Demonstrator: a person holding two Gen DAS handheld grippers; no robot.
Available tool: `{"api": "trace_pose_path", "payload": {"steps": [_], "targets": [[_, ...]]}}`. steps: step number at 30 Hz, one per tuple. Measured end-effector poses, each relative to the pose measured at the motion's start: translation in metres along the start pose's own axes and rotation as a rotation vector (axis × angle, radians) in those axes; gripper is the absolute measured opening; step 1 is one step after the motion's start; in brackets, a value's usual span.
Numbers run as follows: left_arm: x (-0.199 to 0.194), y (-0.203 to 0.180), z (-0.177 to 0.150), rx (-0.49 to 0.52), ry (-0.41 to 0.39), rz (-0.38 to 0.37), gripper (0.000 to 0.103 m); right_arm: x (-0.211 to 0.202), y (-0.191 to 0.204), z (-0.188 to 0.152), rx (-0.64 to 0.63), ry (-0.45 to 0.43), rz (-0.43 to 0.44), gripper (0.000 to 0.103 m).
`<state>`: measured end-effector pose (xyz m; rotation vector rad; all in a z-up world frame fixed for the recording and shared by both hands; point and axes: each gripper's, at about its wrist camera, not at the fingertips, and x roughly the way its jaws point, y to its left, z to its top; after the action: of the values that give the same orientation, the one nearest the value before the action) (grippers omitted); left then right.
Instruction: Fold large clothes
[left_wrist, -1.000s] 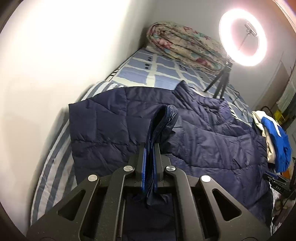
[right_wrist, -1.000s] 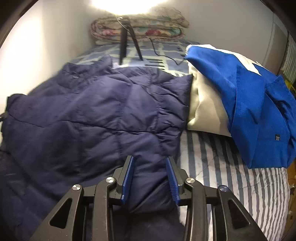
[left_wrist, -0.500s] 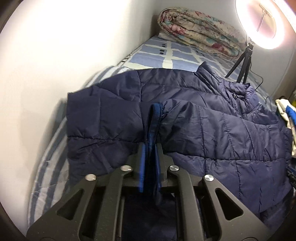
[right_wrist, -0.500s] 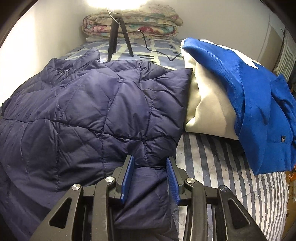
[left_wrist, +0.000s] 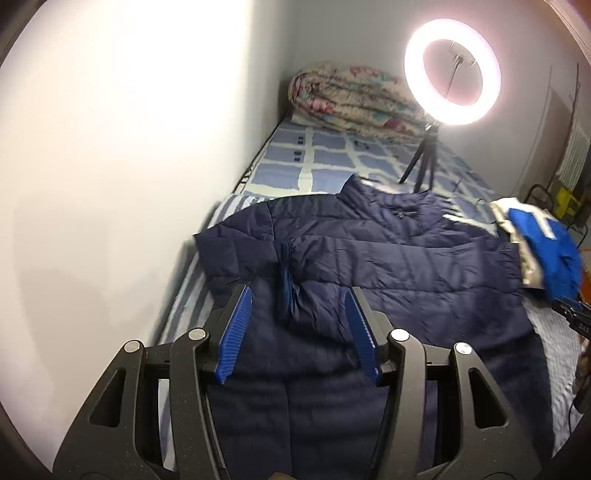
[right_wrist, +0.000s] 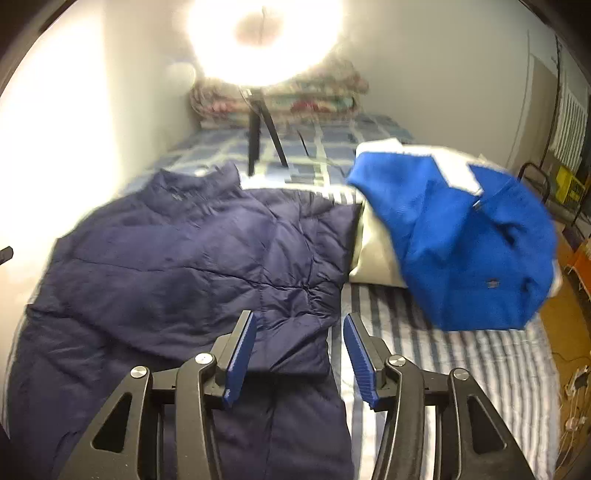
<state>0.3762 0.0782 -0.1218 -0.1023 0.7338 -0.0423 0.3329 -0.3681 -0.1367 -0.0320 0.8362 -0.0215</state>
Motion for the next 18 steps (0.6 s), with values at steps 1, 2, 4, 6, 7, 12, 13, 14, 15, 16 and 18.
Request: {"api": "trace_pose_path", "payload": {"steps": [1,2,4,6,7,12,13,14,15,16,18], "targets": [[-0.02,0.004,-0.003,-0.005,-0.005,-0.013,0.057,-0.015,0.0,-0.001,0.002,-0.013,0.008,0.053],[-0.034,0.005,-0.004,-0.007,-0.006,-0.02,0.058,-0.029,0.0,-0.003,0.009,-0.026,0.018,0.054],[-0.065,0.011,-0.009,-0.009,-0.013,-0.039,0.06,-0.059,-0.002,-0.005,0.018,-0.049,0.038,0.055],[-0.099,0.018,-0.017,-0.006,-0.025,-0.054,0.065,-0.09,-0.004,-0.011,0.023,-0.08,0.047,0.055],[-0.115,0.021,-0.022,-0.004,-0.031,-0.058,0.068,-0.105,-0.005,-0.016,0.024,-0.097,0.057,0.056],[-0.175,0.035,-0.055,0.002,-0.025,-0.083,0.071,-0.17,-0.012,-0.05,0.023,-0.137,0.095,0.06],[-0.184,0.039,-0.064,-0.001,-0.017,-0.086,0.071,-0.18,-0.013,-0.059,0.021,-0.136,0.098,0.06],[-0.192,0.042,-0.072,-0.004,-0.01,-0.091,0.071,-0.186,-0.015,-0.065,0.021,-0.134,0.1,0.06],[-0.199,0.045,-0.082,-0.005,0.001,-0.099,0.071,-0.197,-0.018,-0.078,0.02,-0.131,0.105,0.06],[-0.204,0.048,-0.091,-0.004,0.01,-0.102,0.071,-0.204,-0.02,-0.086,0.019,-0.129,0.108,0.06],[-0.212,0.054,-0.113,-0.001,0.032,-0.1,0.071,-0.219,-0.025,-0.108,0.021,-0.123,0.113,0.062]]}}
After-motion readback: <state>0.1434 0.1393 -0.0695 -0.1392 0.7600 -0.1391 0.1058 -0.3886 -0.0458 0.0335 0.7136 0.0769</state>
